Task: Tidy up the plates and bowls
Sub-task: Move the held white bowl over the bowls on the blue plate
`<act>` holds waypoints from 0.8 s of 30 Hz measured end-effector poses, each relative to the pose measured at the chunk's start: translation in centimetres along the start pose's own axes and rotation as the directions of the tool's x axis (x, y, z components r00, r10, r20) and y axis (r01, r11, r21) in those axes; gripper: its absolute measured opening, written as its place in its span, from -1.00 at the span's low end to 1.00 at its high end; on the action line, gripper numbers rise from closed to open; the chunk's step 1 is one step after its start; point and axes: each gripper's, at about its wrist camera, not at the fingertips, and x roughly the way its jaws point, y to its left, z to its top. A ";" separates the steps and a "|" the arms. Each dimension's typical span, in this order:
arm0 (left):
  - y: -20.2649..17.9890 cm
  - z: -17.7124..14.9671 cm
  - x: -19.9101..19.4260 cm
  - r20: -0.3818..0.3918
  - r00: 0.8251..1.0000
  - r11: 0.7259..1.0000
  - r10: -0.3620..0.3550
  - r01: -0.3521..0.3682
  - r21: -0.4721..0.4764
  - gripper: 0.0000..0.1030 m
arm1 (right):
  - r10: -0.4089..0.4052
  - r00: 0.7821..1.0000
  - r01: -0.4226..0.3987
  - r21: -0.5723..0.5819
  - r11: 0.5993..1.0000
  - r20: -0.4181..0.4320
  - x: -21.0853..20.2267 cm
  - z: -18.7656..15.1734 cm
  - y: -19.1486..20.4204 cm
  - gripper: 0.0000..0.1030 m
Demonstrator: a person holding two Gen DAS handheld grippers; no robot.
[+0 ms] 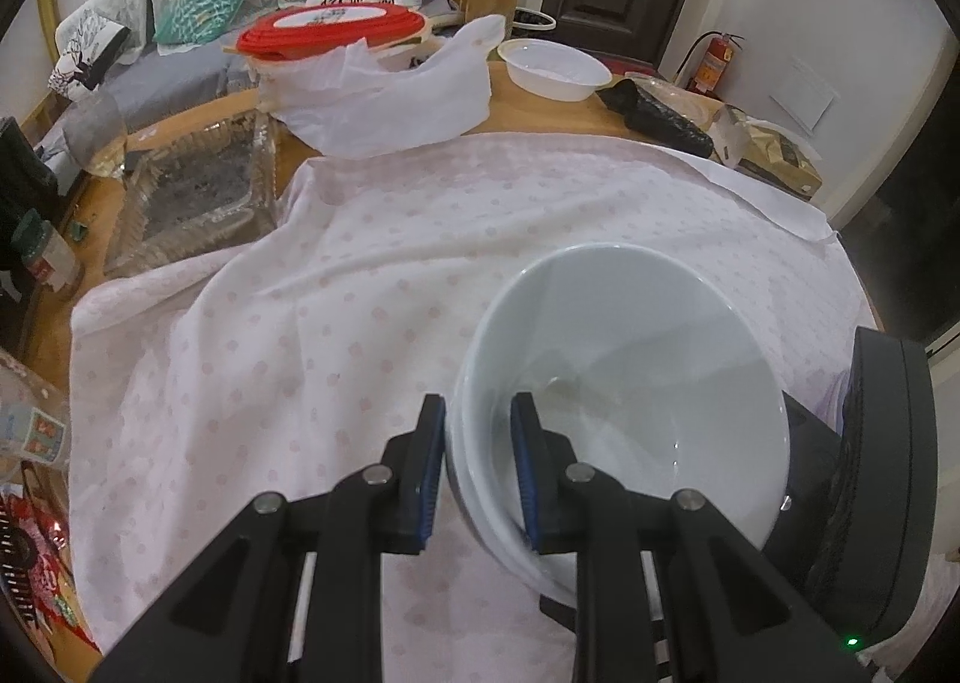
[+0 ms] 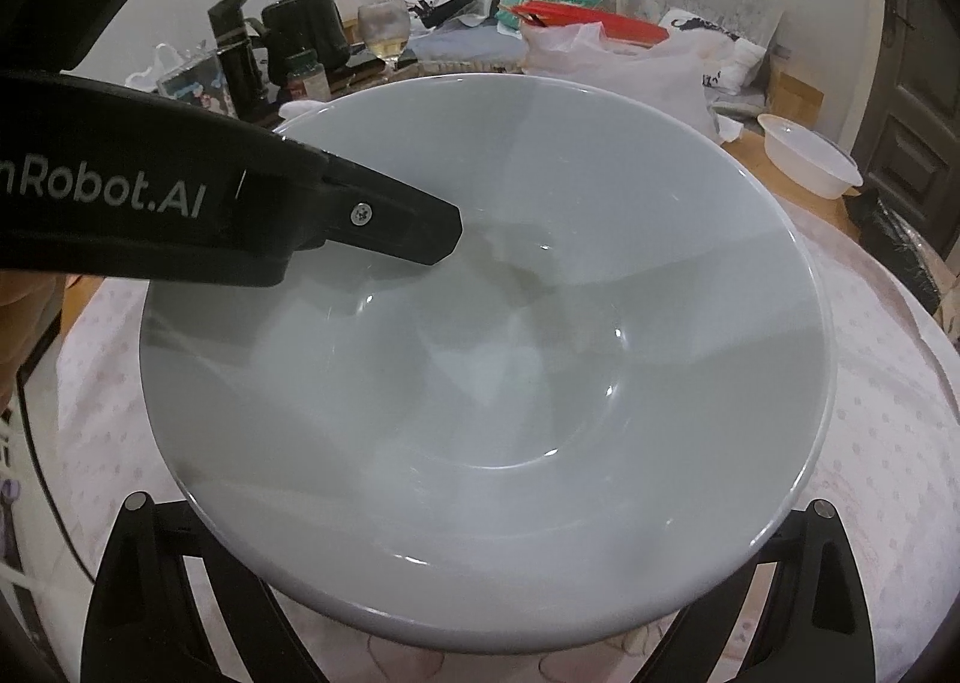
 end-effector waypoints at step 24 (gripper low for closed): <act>-6.0 -2.0 -6.1 0.052 0.998 0.998 0.027 -0.031 0.062 -0.62 | -0.024 0.997 0.023 0.010 1.000 0.069 -7.1 -2.5 0.6 0.81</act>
